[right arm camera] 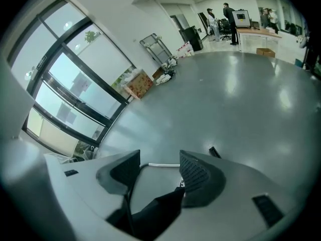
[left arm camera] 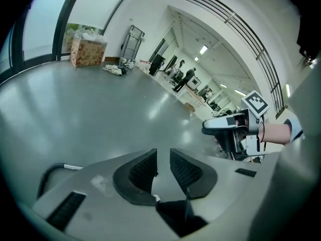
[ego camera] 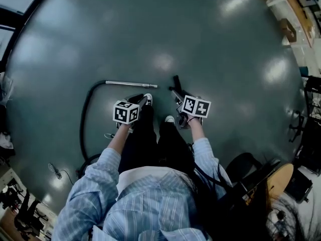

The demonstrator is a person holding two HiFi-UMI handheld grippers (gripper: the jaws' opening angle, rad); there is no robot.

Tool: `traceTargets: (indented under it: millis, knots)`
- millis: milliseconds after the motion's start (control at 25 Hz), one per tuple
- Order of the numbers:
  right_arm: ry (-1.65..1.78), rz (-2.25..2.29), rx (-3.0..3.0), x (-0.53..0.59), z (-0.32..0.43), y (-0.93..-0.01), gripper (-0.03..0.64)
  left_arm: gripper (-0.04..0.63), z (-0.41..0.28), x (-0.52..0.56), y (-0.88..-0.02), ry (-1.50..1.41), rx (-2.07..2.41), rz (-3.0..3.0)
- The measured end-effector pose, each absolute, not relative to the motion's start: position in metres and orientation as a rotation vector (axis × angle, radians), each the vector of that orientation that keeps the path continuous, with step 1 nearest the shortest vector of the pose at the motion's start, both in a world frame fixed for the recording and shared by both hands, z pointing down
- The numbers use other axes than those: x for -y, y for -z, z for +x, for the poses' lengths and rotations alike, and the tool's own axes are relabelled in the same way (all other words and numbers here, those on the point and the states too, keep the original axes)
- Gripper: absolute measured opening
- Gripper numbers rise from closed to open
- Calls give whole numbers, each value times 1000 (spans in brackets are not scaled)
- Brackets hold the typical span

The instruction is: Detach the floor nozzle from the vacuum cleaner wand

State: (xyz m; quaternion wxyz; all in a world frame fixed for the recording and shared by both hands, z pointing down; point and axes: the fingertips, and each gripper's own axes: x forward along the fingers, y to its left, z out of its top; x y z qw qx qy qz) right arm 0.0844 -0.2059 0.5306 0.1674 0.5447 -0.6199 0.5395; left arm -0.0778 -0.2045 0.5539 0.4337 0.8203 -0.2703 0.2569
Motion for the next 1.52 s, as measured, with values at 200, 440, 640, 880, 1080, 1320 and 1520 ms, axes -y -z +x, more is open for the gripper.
traceTargets:
  millis: [200,440,640,880,1080,1320,1520]
  knots:
    - [-1569,1528,1823,163,101,-501,242,49,-60,164,-526,-602,711,2051]
    - [-1560,1494,1870,102,132,-472,219,41,-6,108,-466,-319,767,1998]
    - [-1494,1456,1947,74,141,-452,165,41,13,81,-438,-245,830,2013]
    - [-1523,1414,2009,40,147,-447,96,37,24,49,-414,-182,892,2019]
    - [-1548,1350,2019,22,132,-458,71,37,17,23,-403,-254,880,2101]
    - [-1442,1280,2070,8,117,-456,63,37,0,2,-398,-275,952,2102]
    - [-1396,1218,2071,-4,93,-464,61,37,-19,-16,-408,-279,977,2064]
